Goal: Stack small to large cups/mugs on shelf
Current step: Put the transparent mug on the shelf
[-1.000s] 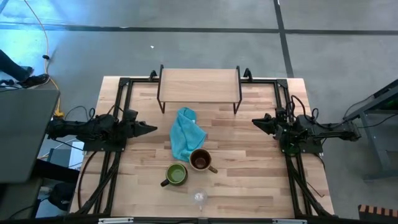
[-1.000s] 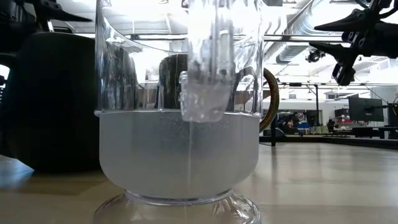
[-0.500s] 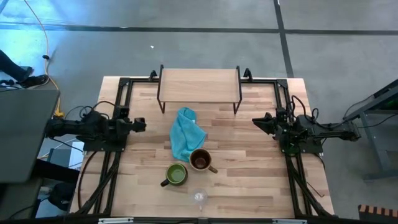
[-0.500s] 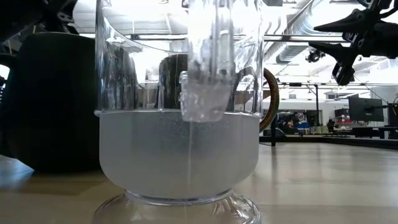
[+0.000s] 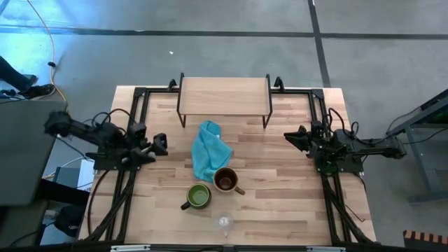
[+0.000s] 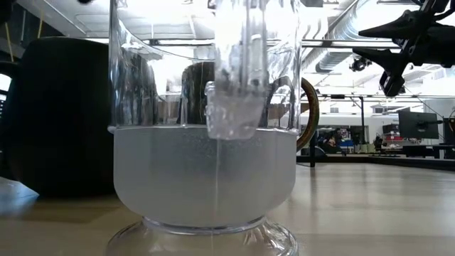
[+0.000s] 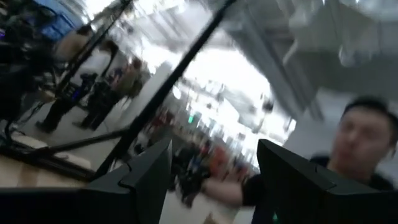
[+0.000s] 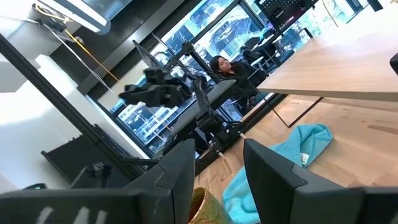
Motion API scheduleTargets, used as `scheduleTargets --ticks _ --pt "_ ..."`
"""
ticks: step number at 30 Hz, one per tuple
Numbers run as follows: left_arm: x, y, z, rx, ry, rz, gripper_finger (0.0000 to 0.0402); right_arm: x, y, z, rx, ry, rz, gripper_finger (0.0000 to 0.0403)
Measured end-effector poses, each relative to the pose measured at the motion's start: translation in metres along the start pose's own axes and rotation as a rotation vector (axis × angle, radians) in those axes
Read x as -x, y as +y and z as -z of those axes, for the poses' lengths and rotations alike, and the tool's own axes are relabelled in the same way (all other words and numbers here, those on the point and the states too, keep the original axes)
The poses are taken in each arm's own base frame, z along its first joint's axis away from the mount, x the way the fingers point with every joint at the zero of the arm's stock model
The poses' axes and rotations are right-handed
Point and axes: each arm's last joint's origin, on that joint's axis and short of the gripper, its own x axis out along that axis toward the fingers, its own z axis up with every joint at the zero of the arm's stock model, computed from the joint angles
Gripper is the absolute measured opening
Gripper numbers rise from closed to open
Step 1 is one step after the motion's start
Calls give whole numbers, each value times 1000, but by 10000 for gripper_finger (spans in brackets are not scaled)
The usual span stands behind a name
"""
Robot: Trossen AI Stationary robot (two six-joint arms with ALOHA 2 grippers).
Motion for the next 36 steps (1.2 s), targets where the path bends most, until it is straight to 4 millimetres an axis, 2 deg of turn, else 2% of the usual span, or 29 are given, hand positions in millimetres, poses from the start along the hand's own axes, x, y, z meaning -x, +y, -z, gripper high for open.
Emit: scheduleTargets --ticks 7,15,20,25,30,36 --pt "-40 -6 15 4 315 -161 225 0 0 0 1 0 0 128" --pt "-92 -18 20 -10 467 -224 225 0 0 0 59 2 0 128" --pt "-124 -17 21 -65 604 -353 225 0 0 0 91 2 0 128" --pt "-153 -13 24 -159 676 -511 225 0 0 1 123 7 3 128" --pt "-181 -8 31 -200 687 -581 225 0 -2 2 154 27 16 128" --pt "-211 4 52 -209 755 -642 225 0 -4 5 169 67 23 128"
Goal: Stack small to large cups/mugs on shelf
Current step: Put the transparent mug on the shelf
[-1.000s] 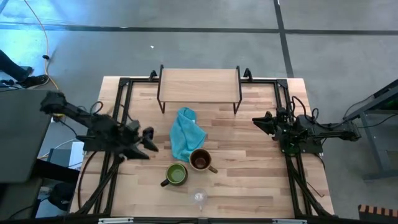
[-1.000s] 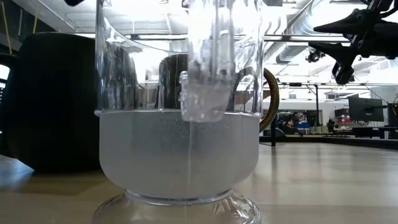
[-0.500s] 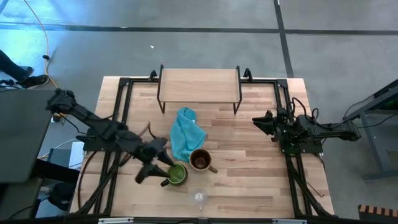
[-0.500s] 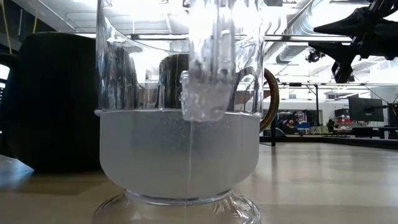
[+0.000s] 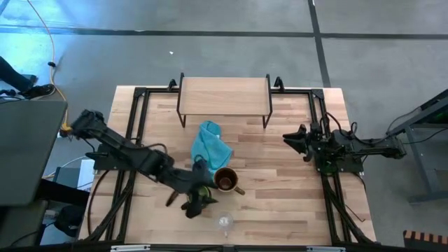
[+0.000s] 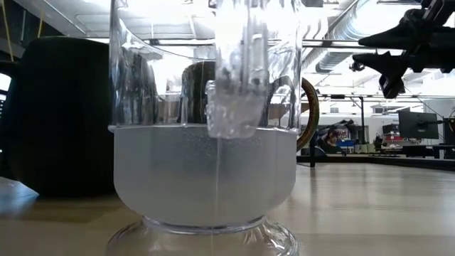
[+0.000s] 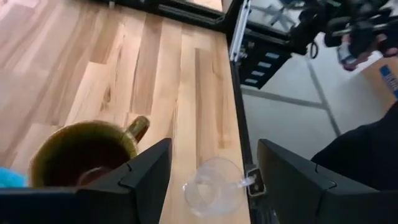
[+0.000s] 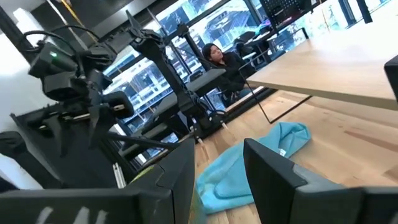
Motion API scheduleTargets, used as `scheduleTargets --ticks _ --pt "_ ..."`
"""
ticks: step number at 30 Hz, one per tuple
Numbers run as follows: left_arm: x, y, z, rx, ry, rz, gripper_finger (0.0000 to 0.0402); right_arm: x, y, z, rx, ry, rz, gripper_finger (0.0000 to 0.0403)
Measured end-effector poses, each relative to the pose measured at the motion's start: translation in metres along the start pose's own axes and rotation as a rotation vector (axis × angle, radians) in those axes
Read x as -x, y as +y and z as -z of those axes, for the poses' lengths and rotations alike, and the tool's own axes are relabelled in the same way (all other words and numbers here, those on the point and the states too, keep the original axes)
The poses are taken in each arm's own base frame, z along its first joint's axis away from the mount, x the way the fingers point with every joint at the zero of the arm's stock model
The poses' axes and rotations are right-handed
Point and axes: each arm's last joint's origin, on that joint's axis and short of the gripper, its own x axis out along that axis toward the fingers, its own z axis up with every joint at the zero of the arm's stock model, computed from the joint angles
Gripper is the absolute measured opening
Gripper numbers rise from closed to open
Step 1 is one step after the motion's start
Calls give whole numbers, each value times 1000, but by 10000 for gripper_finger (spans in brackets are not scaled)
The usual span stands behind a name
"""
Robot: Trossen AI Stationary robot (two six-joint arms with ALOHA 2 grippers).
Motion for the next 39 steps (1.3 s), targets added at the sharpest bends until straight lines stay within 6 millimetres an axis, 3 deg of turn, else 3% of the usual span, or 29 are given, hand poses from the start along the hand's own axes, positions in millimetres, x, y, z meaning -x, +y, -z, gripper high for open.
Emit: scheduleTargets --ticks 8,20,39 --pt "-41 -12 -2 -41 166 -58 225 0 0 1 31 11 -7 128" --pt "-80 -21 9 -24 311 -67 225 0 -1 4 11 69 -31 128" --pt "-79 -17 13 -42 366 -122 225 0 -1 8 -24 116 -50 128"
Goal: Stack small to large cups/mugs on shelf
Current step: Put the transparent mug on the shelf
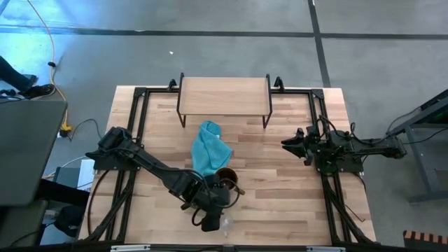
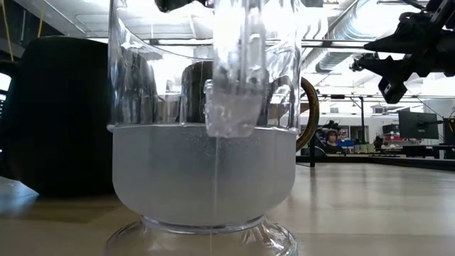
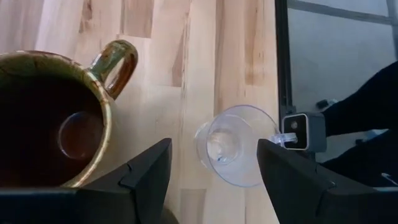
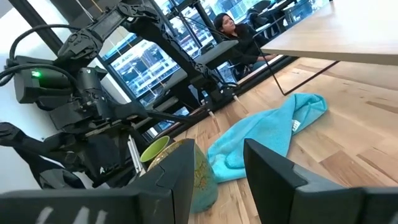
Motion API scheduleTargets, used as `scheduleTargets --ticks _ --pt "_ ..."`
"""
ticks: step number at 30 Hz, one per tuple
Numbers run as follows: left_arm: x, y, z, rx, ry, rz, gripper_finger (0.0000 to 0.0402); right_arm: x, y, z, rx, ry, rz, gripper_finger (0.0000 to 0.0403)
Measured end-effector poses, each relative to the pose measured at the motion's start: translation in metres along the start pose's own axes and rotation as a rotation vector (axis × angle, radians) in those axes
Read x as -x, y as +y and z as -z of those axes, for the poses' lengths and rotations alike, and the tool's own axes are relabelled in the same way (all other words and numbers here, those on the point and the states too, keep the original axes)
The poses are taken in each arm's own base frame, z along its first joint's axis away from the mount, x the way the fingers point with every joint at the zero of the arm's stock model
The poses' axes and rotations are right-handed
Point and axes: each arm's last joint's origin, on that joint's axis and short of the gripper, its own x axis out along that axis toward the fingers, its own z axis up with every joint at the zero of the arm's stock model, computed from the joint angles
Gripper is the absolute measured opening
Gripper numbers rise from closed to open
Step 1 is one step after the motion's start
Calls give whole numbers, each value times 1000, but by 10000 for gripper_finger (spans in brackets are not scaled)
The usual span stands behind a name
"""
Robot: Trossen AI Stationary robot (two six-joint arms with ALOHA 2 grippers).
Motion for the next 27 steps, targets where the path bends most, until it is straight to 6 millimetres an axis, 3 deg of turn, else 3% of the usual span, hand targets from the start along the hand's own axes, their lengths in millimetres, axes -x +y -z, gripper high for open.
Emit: scheduleTargets --ticks 10,27 --pt "-28 -3 6 37 82 33 225 0 -1 2 11 13 18 128" --pt "-48 -5 8 96 80 40 225 0 -2 3 4 28 25 128"
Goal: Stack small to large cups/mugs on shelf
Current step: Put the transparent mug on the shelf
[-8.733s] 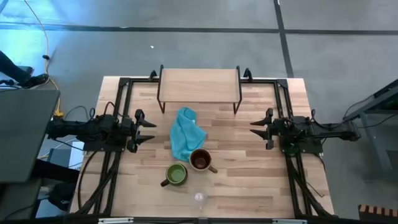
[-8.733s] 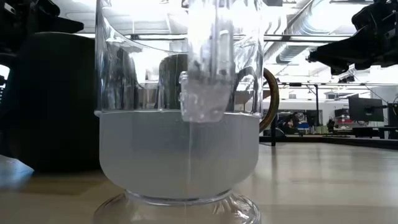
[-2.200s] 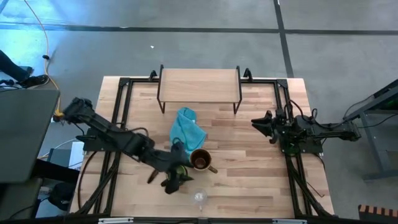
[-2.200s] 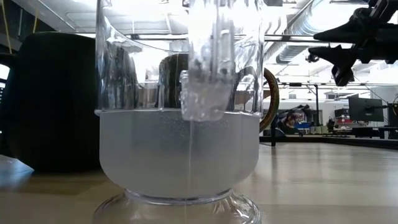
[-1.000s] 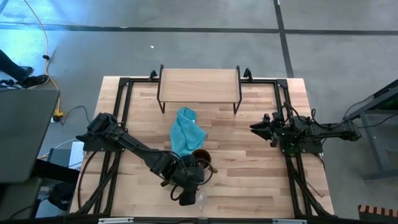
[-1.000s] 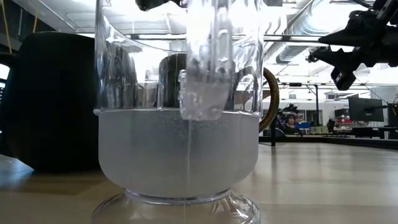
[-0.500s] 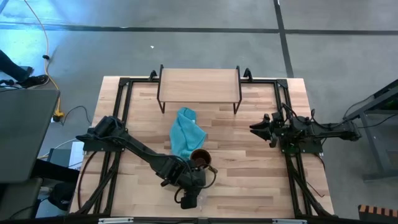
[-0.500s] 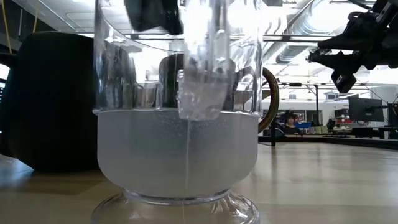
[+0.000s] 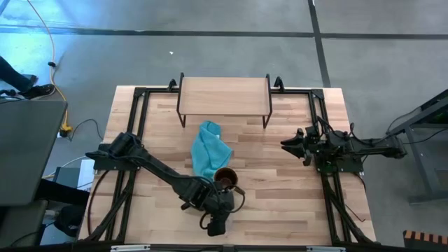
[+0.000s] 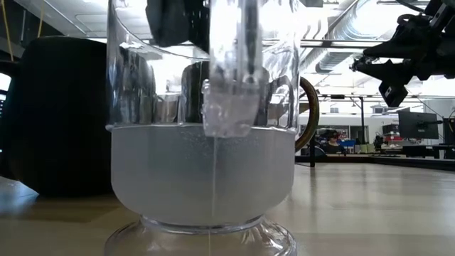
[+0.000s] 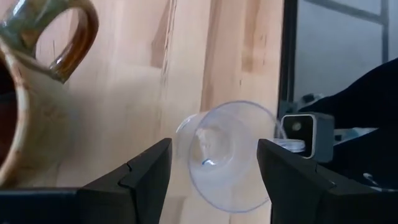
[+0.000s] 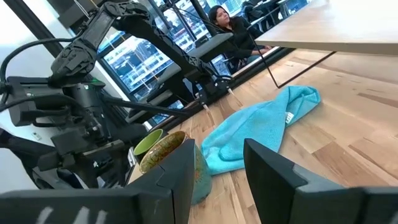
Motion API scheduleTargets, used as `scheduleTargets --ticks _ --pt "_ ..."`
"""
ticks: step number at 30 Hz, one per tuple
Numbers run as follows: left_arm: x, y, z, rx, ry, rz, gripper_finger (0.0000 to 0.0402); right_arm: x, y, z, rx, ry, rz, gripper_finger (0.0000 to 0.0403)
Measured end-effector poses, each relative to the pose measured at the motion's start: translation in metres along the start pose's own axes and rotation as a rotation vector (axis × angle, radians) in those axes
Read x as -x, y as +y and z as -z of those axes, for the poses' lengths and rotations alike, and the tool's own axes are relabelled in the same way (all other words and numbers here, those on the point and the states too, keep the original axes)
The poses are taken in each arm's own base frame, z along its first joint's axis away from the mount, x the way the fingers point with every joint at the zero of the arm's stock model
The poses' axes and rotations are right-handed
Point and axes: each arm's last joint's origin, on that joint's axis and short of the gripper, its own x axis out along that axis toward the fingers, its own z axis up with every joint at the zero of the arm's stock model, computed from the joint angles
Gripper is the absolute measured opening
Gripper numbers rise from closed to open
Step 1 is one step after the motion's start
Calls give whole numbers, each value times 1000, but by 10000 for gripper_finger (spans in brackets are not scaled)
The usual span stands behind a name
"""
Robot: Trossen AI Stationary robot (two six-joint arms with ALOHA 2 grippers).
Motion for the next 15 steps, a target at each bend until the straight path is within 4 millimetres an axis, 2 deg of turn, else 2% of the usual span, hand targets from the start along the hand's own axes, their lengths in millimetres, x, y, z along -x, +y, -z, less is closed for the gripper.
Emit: scheduleTargets --ticks 15 --pt "-4 2 2 16 -2 -49 225 0 0 0 -11 2 1 128"
